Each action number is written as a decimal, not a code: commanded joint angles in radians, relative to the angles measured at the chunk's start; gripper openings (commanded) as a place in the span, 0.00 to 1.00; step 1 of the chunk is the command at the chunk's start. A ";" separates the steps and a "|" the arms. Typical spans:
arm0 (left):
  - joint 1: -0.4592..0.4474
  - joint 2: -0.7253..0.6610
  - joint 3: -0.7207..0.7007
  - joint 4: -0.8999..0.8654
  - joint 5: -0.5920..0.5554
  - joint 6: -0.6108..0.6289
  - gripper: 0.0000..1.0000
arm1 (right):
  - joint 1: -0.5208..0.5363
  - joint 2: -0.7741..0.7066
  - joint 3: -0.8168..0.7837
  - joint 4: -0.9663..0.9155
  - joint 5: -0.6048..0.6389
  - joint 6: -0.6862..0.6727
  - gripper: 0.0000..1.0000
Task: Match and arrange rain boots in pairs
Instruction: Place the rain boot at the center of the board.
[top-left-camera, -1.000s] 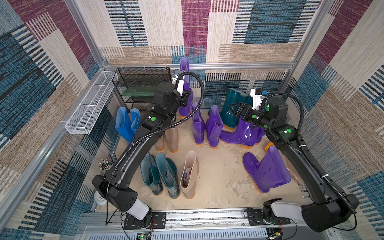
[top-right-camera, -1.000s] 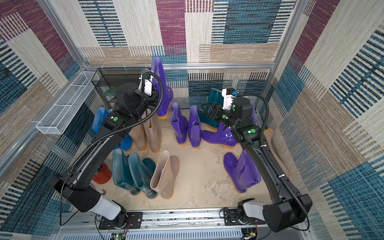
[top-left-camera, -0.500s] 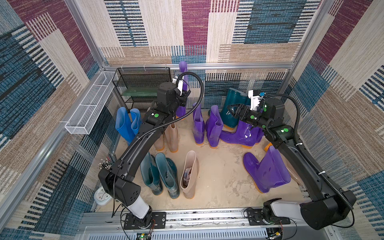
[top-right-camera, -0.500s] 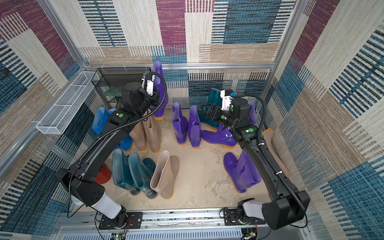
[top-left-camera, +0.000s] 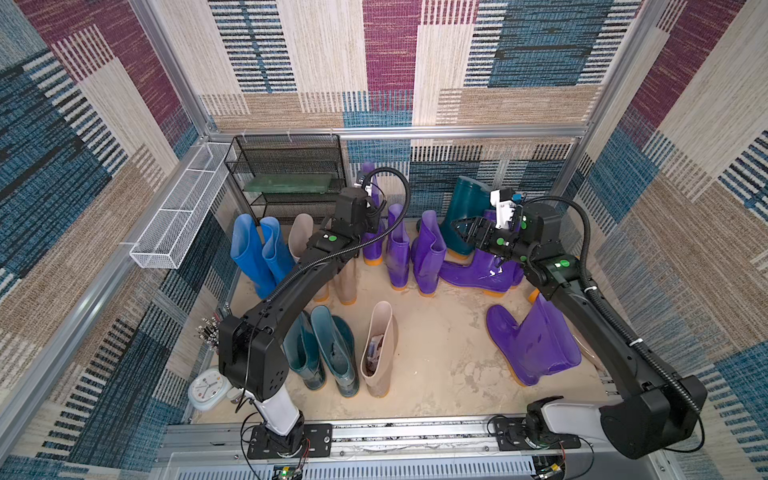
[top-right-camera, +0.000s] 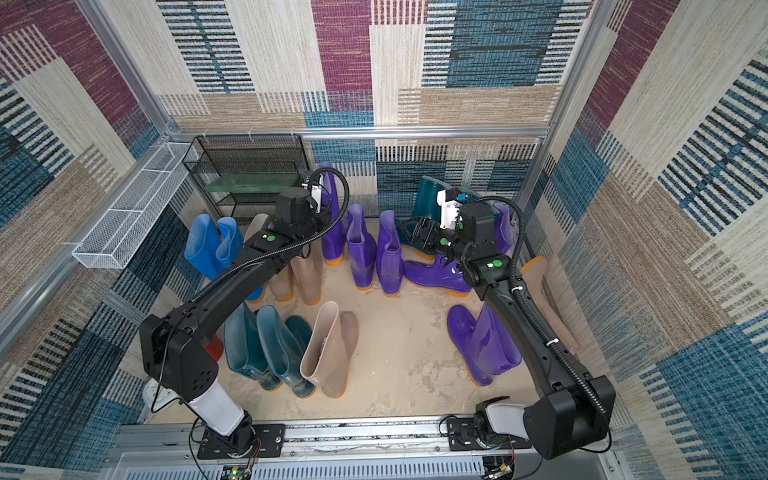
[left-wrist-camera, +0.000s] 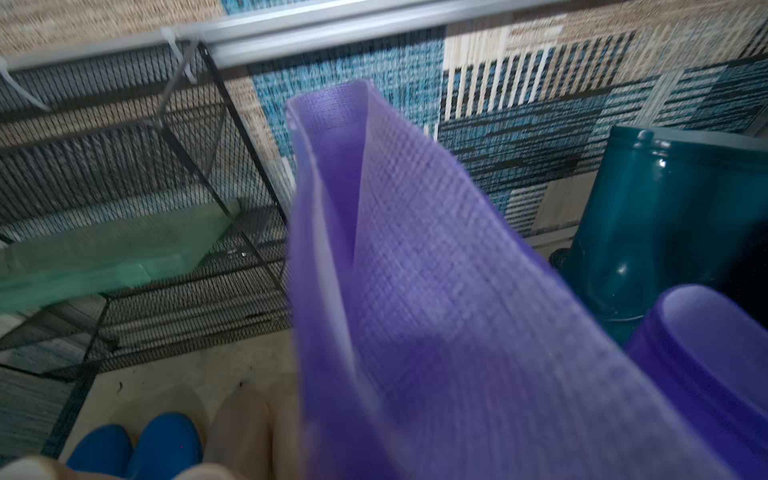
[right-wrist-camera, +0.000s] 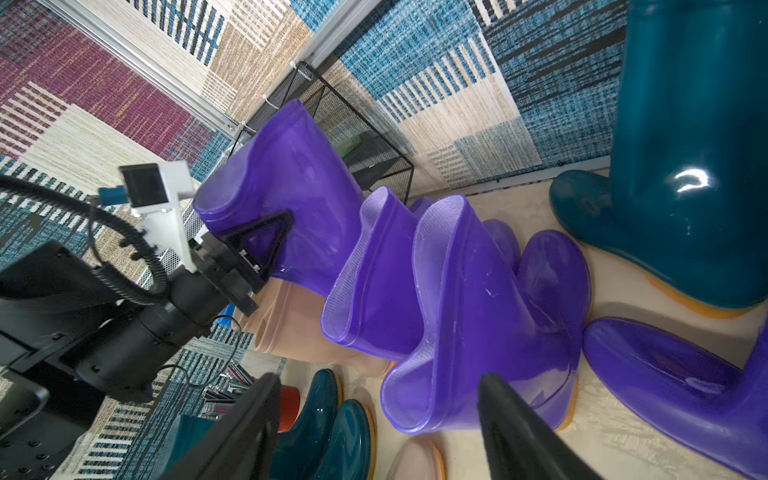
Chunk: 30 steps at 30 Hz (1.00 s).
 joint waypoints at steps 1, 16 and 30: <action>0.002 -0.009 -0.041 0.175 -0.028 -0.057 0.00 | 0.000 -0.005 -0.012 0.035 -0.016 0.000 0.78; 0.002 -0.030 -0.321 0.331 0.058 -0.082 0.00 | -0.010 0.009 -0.071 0.047 -0.041 -0.016 0.78; -0.007 -0.093 -0.486 0.351 0.122 -0.224 0.24 | -0.010 0.061 -0.046 0.048 -0.052 -0.017 0.79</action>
